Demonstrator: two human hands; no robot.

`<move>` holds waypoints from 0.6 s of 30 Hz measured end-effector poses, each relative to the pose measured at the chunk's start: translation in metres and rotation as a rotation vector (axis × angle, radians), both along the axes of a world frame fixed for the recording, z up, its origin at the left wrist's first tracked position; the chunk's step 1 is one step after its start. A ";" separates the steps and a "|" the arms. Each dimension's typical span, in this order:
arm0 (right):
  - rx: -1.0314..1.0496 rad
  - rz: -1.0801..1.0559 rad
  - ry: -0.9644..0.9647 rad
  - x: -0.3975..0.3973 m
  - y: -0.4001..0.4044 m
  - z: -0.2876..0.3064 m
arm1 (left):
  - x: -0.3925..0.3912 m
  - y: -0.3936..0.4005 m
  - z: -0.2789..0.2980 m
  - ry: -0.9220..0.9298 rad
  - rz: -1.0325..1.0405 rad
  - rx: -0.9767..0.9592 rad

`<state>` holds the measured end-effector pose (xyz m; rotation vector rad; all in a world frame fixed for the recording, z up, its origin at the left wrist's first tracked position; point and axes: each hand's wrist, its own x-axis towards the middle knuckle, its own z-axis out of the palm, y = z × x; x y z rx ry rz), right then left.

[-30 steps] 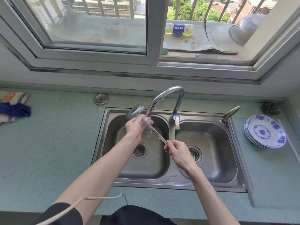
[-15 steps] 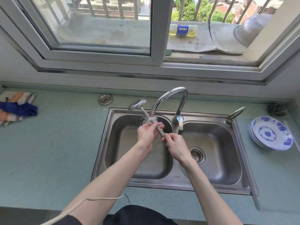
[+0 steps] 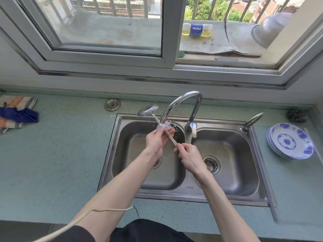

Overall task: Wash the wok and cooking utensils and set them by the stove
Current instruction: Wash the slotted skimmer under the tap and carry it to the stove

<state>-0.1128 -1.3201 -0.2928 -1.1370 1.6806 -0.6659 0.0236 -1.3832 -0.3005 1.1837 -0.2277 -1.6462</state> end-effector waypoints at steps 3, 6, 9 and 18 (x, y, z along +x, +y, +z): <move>-0.005 0.008 0.006 -0.003 0.006 0.000 | 0.009 -0.013 0.002 -0.027 0.013 0.023; 0.001 0.015 0.004 -0.004 0.011 0.002 | 0.012 -0.018 0.003 -0.047 0.005 0.016; 0.013 0.029 -0.011 -0.011 0.021 0.003 | 0.019 -0.024 0.001 -0.060 0.087 0.032; 0.024 0.050 0.031 -0.018 0.042 -0.006 | 0.019 -0.004 -0.011 -0.119 0.107 0.103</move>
